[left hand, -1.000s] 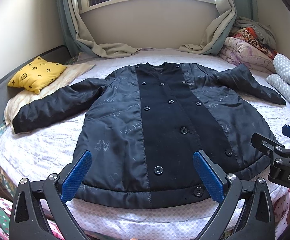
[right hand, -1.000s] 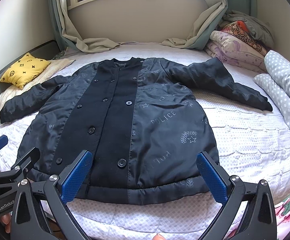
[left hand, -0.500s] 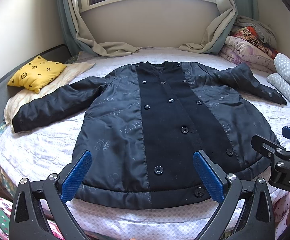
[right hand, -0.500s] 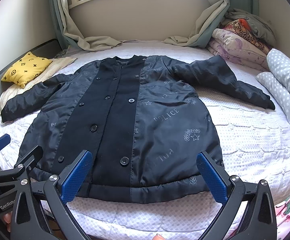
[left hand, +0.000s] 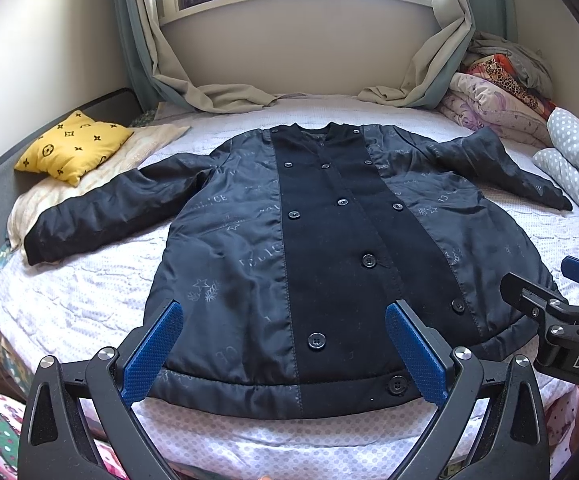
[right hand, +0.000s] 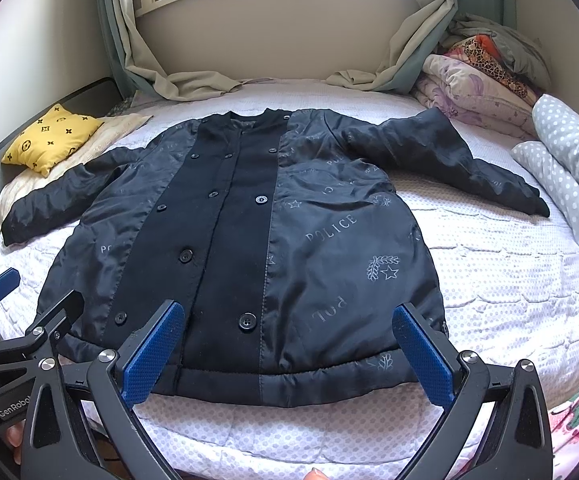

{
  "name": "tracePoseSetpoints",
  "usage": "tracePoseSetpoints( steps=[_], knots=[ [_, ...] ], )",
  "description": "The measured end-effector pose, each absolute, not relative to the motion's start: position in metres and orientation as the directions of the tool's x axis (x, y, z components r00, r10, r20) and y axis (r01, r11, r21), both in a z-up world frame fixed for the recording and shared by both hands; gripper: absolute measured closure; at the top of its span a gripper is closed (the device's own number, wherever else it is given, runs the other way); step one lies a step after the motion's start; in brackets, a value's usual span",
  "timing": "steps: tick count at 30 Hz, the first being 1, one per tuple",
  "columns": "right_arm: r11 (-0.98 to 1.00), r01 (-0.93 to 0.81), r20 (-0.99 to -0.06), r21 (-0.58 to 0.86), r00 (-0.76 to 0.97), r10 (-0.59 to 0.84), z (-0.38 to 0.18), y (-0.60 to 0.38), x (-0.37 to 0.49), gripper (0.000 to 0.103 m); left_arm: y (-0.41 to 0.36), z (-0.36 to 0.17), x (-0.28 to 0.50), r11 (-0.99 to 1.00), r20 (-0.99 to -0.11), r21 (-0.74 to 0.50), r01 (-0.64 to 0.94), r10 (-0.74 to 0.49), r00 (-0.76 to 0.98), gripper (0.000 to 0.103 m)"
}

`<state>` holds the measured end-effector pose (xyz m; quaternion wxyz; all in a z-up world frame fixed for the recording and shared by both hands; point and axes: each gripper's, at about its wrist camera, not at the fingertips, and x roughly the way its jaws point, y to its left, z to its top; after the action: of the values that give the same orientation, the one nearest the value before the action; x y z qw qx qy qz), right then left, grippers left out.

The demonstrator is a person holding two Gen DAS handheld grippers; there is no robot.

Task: Fold large clothes

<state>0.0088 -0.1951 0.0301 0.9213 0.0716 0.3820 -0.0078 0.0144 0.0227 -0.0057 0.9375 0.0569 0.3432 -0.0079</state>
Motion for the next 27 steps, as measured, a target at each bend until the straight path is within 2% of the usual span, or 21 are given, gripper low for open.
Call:
tracePoseSetpoints(
  steps=[22,27],
  knots=[
    [0.990,0.076,-0.715,0.122,0.698,0.034,0.023,-0.198,0.011,0.000,0.025,-0.005,0.016,0.994,-0.652,0.101,0.039,0.037,0.757,0.000],
    [0.991,0.073,-0.717,0.116,0.696,0.033,0.022,-0.199,0.011,0.000,0.035,-0.003,0.020,0.998,-0.663,0.061,0.035,0.014,0.749,0.000]
  ],
)
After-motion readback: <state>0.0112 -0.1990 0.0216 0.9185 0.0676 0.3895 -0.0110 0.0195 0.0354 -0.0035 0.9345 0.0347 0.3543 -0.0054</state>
